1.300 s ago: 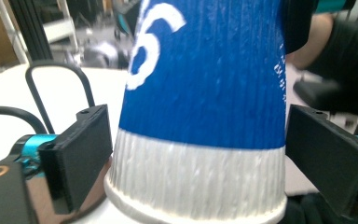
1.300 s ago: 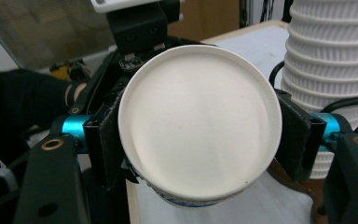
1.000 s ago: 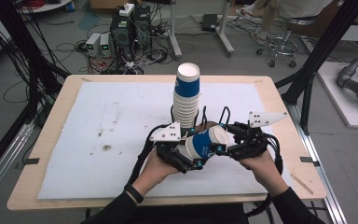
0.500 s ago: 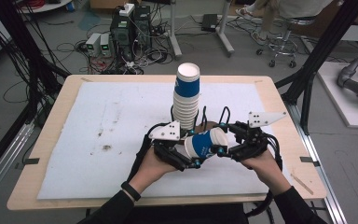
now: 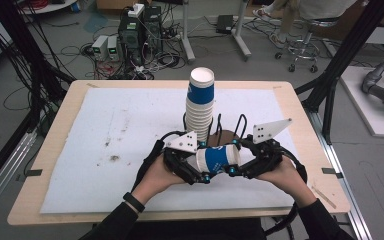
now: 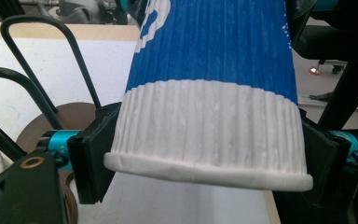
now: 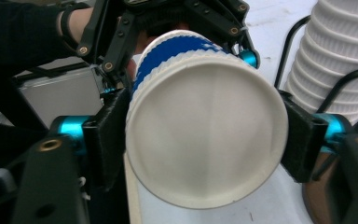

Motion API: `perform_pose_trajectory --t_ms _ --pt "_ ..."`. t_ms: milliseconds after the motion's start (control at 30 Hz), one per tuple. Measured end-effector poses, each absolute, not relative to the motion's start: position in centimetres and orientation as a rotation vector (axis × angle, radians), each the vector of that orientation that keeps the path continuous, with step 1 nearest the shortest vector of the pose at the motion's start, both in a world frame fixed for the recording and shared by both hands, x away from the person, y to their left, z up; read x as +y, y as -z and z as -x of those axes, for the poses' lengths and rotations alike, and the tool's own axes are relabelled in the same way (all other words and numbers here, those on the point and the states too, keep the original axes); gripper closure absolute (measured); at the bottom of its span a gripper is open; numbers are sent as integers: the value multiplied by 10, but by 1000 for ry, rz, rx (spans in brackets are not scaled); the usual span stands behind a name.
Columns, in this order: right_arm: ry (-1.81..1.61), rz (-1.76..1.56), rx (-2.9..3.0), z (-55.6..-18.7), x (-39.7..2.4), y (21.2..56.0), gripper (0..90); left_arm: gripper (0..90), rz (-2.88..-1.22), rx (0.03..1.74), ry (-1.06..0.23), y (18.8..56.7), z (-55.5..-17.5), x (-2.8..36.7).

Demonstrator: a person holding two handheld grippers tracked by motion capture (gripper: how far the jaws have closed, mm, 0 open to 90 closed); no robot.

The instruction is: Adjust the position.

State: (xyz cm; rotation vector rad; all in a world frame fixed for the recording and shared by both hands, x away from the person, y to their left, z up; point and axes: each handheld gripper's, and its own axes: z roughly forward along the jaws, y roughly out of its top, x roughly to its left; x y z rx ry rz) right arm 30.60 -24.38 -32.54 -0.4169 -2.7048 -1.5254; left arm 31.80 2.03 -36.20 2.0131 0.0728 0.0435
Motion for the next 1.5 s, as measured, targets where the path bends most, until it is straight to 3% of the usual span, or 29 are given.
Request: perform_pose_trajectory --t_ms 300,400,500,800,1167,1500 --pt "1787 425 -2490 -312 -258 330 289 110 -1677 167 14 363 -320 32" --pt "1822 431 -2459 -312 -258 332 289 110 -1657 163 18 361 -320 34" --pt "1846 423 -2414 -312 -258 335 290 162 -1646 159 21 360 -320 37" --pt "1778 431 -2482 -311 -255 337 245 193 -1677 143 32 357 -323 43" --pt "1598 321 -2729 -303 -246 326 215 202 -1904 55 -22 351 -318 32" --pt "1524 264 -2717 -308 -244 334 282 179 -1800 53 -21 348 -316 34"
